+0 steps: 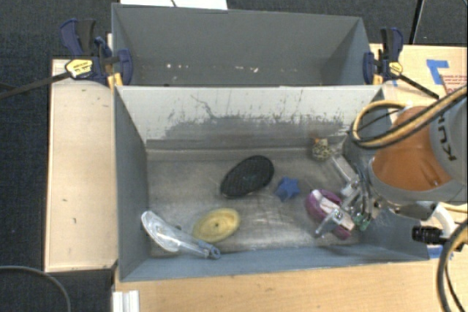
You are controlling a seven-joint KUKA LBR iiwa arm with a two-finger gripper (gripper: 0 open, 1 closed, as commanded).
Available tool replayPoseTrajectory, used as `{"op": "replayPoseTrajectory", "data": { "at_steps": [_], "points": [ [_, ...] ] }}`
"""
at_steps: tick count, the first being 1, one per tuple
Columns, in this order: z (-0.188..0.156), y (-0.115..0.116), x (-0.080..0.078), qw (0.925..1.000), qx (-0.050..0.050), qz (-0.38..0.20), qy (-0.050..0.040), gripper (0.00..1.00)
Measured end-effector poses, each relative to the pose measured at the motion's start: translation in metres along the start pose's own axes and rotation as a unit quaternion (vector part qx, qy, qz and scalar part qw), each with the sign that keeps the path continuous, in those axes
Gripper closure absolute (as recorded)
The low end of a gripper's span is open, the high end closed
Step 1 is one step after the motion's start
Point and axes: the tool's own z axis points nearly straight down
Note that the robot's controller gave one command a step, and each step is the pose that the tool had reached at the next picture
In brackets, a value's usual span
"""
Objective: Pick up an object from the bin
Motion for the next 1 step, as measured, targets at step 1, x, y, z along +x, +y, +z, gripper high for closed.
{"op": "replayPoseTrajectory", "data": {
  "at_steps": [1],
  "points": [
    [-0.0007, 0.0102, 0.0108, 0.9995, 0.0, 0.033, -0.0034, 0.0]
  ]
}}
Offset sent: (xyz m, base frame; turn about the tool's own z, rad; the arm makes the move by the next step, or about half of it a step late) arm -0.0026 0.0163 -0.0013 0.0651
